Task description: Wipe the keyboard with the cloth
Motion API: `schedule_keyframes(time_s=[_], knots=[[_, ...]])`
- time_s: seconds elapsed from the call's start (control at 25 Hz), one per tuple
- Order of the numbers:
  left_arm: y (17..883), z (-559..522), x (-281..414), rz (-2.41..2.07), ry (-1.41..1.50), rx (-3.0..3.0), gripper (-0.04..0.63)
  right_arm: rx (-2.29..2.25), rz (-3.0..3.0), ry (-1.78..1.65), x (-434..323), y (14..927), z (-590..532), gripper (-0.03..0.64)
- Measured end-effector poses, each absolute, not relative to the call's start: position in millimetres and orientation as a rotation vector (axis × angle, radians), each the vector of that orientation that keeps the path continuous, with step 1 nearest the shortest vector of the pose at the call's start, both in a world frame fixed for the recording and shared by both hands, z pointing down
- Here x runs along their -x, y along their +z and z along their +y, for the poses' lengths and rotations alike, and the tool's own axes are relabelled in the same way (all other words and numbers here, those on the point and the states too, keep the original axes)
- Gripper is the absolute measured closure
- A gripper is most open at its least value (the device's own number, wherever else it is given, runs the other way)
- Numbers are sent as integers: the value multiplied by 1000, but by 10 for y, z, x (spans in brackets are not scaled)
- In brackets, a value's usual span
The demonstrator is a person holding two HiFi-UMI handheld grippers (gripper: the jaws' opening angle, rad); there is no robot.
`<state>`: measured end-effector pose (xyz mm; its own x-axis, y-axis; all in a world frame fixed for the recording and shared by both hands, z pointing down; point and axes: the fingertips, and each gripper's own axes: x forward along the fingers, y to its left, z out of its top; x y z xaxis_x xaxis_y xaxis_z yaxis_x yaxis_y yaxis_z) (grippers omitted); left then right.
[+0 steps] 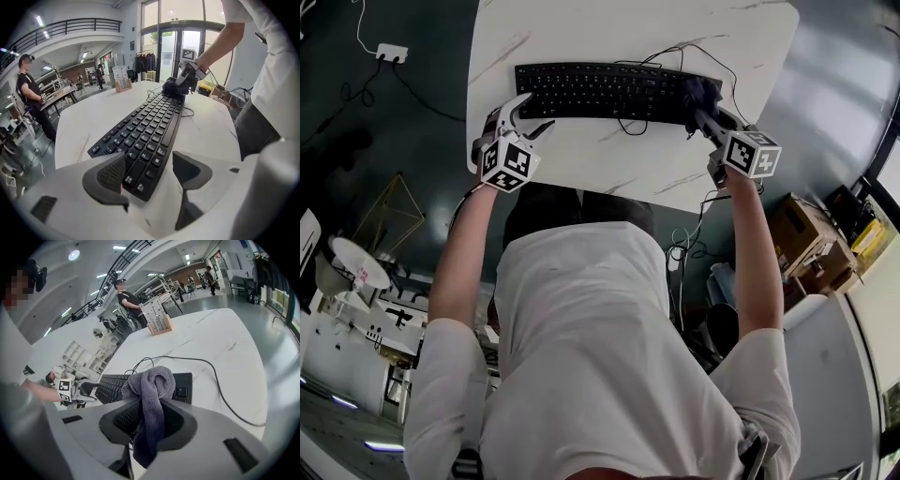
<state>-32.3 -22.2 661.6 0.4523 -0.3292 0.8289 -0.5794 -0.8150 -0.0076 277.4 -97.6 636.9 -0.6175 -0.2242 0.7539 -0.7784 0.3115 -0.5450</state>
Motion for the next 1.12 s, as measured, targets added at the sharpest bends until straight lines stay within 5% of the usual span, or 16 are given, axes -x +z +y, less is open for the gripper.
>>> schedule_keyframes(time_s=[0.44,1.12], knots=[[6604,-205,328,-746,1283,-2460,276,-1012,-2118,1198,-2483,6199,-1630,514],[6593,-243,335,-751,1263,-2471,291,-914,-2036,1207,-2308,6391,-674,515]])
